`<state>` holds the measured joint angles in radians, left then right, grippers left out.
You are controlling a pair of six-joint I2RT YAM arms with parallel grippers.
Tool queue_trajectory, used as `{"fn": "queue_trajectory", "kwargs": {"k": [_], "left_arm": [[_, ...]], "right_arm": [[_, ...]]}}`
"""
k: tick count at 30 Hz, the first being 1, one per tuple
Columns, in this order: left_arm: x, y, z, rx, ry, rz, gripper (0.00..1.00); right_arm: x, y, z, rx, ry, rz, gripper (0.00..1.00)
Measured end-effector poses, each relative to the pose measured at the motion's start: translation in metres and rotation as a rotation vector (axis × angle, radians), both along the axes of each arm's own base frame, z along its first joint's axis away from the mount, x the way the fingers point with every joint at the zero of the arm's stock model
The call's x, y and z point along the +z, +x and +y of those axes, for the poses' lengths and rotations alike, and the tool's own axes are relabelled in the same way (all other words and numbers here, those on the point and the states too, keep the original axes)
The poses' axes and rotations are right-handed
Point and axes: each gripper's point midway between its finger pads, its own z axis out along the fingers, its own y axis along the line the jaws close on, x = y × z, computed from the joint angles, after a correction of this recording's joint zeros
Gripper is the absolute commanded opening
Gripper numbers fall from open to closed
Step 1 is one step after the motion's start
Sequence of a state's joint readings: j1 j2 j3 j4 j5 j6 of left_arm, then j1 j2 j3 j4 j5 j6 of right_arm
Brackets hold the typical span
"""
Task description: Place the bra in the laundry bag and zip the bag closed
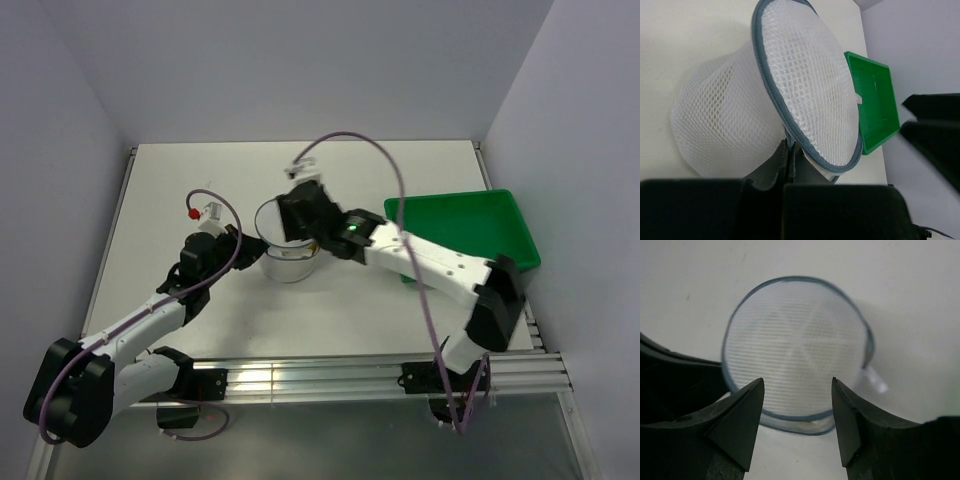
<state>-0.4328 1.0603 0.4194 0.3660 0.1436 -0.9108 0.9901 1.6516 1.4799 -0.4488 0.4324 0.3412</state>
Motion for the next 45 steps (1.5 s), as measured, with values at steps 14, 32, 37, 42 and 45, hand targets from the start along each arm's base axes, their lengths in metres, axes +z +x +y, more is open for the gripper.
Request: {"fn": "queue_trajectory", "kwargs": {"k": [14, 32, 37, 42, 45], "left_arm": [[0.004, 0.014, 0.014, 0.048, -0.004, -0.028, 0.00], [0.006, 0.018, 0.014, 0.046, -0.018, -0.051, 0.00], [0.007, 0.019, 0.015, 0.049, -0.020, -0.054, 0.00], [0.007, 0.021, 0.019, 0.061, -0.018, -0.053, 0.00], [0.006, 0.022, 0.021, 0.068, -0.016, -0.049, 0.00]], "right_arm": [[-0.063, 0.038, -0.094, -0.200, 0.603, 0.261, 0.86], [-0.092, 0.063, -0.044, -0.106, 0.937, 0.419, 0.79], [-0.095, 0.073, -0.046, -0.082, 0.970, 0.405, 0.63], [-0.080, 0.079, -0.045, -0.009, 0.998, 0.358, 0.54], [-0.074, 0.085, -0.050, 0.019, 1.006, 0.331, 0.40]]}}
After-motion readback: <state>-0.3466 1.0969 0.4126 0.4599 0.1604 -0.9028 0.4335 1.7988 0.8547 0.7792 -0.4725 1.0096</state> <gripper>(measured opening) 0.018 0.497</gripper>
